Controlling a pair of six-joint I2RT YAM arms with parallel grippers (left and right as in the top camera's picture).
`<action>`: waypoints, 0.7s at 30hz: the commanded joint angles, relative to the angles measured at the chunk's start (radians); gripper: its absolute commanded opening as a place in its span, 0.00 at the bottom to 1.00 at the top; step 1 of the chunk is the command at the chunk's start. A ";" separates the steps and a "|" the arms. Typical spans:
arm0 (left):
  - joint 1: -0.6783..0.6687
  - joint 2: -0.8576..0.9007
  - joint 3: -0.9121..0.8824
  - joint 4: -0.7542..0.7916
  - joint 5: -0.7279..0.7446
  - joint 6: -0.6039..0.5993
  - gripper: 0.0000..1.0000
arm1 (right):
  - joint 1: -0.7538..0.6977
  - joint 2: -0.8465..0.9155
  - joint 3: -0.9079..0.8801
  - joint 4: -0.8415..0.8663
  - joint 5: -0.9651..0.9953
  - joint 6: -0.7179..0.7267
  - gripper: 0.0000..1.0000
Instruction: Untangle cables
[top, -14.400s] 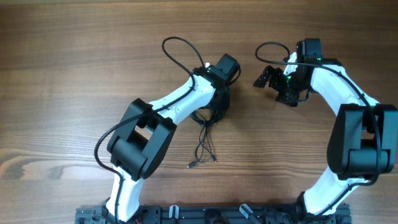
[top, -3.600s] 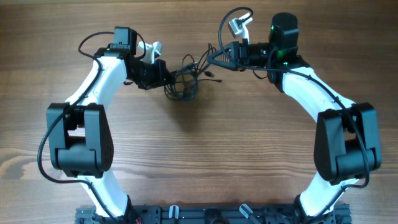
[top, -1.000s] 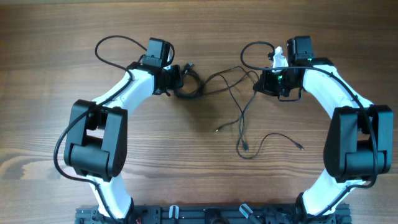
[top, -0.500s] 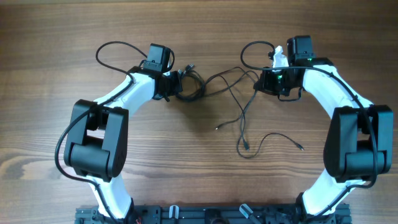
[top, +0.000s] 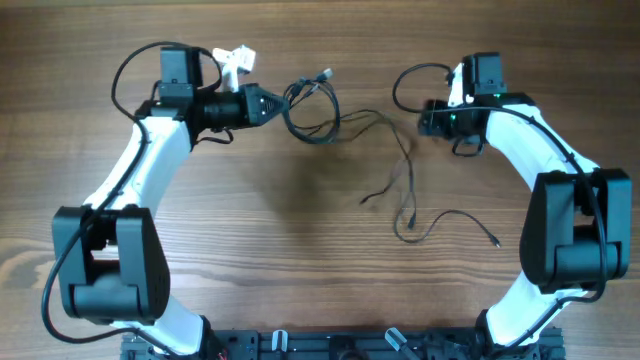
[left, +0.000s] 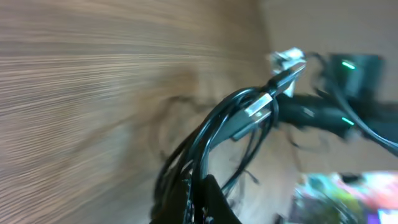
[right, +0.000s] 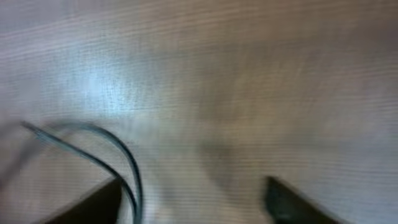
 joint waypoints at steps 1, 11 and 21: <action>0.021 -0.009 0.011 -0.011 0.239 0.113 0.04 | 0.001 -0.032 0.049 0.032 -0.102 -0.100 0.86; 0.017 -0.008 0.010 -0.031 0.243 0.137 0.04 | 0.011 -0.035 0.258 -0.109 -1.019 -0.177 0.56; 0.017 -0.008 0.010 -0.037 0.188 0.134 0.04 | 0.096 -0.033 0.243 -0.215 -0.964 -0.180 0.53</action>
